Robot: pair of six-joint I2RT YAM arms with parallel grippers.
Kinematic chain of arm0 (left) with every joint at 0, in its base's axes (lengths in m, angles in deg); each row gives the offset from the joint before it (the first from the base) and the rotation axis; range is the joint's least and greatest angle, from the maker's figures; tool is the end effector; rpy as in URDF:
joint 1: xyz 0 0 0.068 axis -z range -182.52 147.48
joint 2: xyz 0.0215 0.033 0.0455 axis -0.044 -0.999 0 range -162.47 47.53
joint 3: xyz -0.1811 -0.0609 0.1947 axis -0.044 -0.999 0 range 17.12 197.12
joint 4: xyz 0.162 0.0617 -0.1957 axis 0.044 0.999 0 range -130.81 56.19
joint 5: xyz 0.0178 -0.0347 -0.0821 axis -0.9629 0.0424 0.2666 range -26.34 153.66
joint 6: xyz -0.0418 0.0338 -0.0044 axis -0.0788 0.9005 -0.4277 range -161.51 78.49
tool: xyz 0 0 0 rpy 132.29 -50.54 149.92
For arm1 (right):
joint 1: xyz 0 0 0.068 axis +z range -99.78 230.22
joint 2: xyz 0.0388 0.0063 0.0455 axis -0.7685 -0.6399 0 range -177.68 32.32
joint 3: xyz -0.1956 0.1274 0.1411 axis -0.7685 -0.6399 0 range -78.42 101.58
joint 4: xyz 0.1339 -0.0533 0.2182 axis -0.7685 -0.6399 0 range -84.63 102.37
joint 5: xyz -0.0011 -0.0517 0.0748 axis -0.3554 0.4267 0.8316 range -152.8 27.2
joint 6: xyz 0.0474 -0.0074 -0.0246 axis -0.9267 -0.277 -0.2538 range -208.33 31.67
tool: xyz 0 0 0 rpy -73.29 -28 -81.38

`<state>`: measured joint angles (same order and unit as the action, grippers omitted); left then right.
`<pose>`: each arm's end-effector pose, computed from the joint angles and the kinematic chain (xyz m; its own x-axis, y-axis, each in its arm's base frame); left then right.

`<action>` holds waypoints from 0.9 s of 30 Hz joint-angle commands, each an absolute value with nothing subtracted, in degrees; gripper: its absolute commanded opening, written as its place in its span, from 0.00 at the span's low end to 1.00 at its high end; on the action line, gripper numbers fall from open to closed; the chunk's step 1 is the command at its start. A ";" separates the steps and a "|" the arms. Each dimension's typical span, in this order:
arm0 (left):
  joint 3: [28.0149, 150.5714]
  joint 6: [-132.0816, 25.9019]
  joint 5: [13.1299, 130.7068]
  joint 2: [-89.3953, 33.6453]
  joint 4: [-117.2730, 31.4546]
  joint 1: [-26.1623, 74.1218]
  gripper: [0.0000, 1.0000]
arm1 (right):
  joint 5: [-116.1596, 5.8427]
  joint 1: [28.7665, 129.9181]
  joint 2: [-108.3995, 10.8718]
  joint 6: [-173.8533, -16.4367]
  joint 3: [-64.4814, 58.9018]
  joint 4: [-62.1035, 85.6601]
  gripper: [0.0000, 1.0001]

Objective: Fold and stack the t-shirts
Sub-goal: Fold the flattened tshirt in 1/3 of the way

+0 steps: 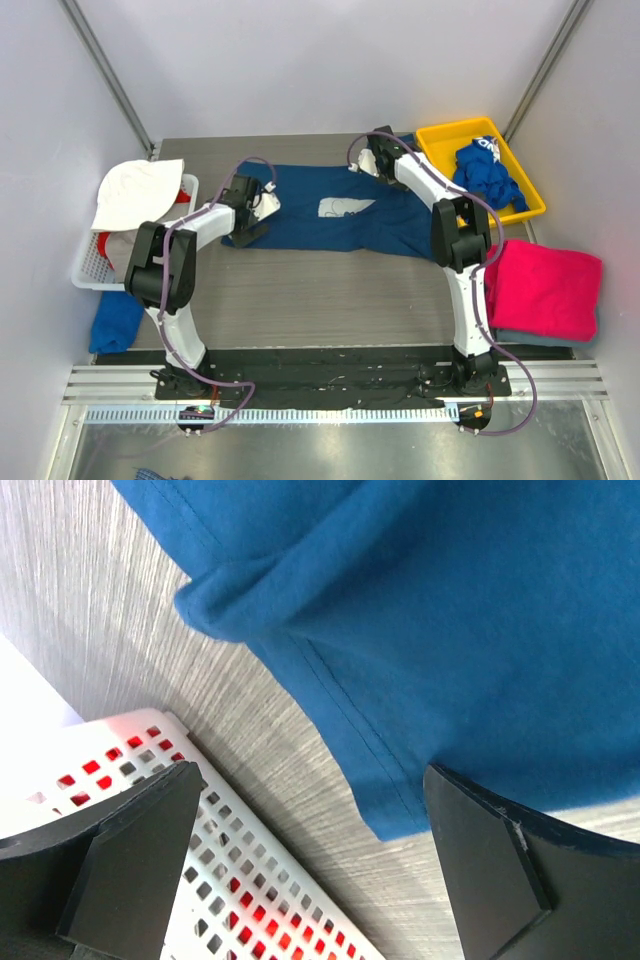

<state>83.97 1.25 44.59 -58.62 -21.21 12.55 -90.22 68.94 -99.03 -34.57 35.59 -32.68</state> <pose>0.3667 -0.0867 0.1662 -0.5509 0.8128 -0.1893 0.6221 0.5511 0.5560 0.4743 0.1433 0.2024 -0.4294 -0.9014 0.0551 -0.7258 0.3081 -0.6150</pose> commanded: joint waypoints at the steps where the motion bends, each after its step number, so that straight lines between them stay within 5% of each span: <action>1: 82.95 1.65 44.06 -56.27 -23.75 12.77 0.99 | -92.33 68.67 -99.78 -33.93 38.91 -31.22 0.01; 23: 84.27 1.29 43.88 -57.41 -23.23 13.12 1.00 | -94.35 68.32 -102.07 -32.26 42.08 -29.55 0.01; 27: 84.01 1.21 43.71 -57.32 -23.14 13.39 1.00 | -94.70 68.58 -102.16 -32.78 41.28 -29.20 0.11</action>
<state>83.19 1.14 44.22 -58.16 -21.78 12.90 -92.34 68.67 -102.46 -33.09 39.44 -31.35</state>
